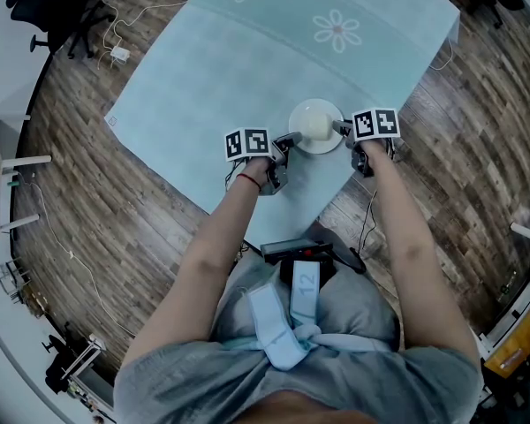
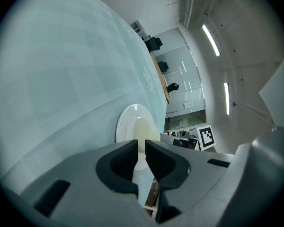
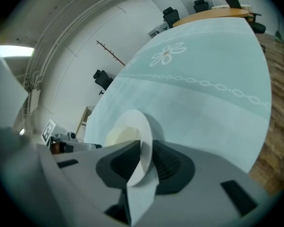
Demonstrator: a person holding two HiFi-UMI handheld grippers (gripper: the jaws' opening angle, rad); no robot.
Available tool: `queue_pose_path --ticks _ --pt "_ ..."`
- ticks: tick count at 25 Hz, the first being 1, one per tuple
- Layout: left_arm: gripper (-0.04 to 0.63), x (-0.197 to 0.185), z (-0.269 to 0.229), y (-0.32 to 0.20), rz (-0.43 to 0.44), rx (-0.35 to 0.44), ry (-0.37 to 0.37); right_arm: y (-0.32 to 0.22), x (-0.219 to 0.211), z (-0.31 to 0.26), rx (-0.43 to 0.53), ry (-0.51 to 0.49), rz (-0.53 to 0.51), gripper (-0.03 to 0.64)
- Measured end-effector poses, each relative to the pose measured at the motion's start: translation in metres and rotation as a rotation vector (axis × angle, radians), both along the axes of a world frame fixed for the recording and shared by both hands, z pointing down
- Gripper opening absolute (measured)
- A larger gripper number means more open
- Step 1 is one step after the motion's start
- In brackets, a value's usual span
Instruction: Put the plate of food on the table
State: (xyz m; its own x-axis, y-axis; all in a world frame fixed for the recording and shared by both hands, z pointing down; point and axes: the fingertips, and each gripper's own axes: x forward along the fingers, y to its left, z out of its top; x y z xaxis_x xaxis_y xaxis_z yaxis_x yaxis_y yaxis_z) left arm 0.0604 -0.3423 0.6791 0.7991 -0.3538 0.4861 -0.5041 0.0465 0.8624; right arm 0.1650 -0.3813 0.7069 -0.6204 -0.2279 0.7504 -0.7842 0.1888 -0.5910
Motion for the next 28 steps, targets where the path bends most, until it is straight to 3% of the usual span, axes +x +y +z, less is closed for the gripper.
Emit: queue_pose_path --ticks 12,23,28 --pt "0.037 0.005 -0.005 -0.001 0.025 0.013 0.021 0.000 0.008 -0.023 0.072 0.002 0.015 0.057" --pt "0.035 0.014 -0.022 0.007 0.080 0.131 0.008 0.027 -0.003 -0.044 0.147 -0.063 0.034 0.057" --pt "0.035 0.017 -0.030 0.010 0.092 0.199 0.009 0.036 -0.004 -0.059 0.223 -0.115 0.059 0.055"
